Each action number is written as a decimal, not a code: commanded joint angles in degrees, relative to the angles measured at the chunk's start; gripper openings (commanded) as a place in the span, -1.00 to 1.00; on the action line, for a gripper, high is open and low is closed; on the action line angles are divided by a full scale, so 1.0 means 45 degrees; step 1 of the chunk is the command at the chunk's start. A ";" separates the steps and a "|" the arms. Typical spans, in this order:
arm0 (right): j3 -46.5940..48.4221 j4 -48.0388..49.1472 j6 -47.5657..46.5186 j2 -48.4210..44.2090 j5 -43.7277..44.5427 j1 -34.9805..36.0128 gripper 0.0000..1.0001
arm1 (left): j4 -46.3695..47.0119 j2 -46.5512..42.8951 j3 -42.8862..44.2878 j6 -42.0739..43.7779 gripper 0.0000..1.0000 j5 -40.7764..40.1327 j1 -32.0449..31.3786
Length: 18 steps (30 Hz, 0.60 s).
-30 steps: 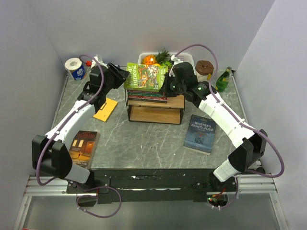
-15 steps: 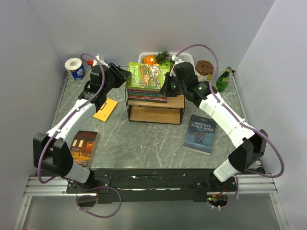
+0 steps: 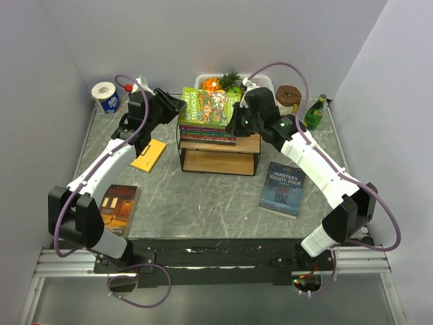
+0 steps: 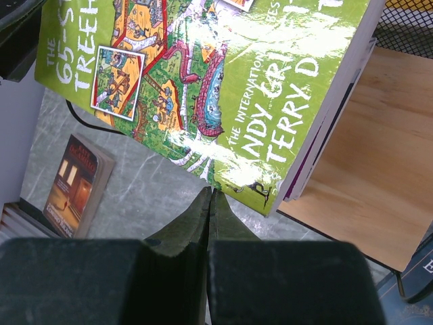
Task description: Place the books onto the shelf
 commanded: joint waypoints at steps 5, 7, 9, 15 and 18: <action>0.0510 0.0280 -0.0150 -0.0357 0.0007 -0.0126 -1.00 | 0.0505 -0.0132 0.0610 -0.0053 -0.16 0.0249 -0.0068; 0.0490 0.0260 -0.0150 -0.0396 -0.0012 -0.0126 -1.00 | 0.0466 -0.0190 0.0611 -0.0033 -0.14 0.0133 -0.0068; 0.0471 0.0280 -0.0169 -0.0474 0.0007 -0.0126 -1.00 | 0.0544 -0.0210 0.0630 0.0006 -0.14 0.0132 -0.0068; 0.0529 0.0162 -0.0189 -0.0435 0.0144 -0.0145 -1.00 | 0.0563 0.0044 0.0689 -0.0150 -0.15 0.0464 -0.0068; 0.0510 0.0162 -0.0208 -0.0455 0.0144 -0.0165 -1.00 | 0.0642 -0.0014 0.0552 -0.0209 -0.17 0.0464 -0.0068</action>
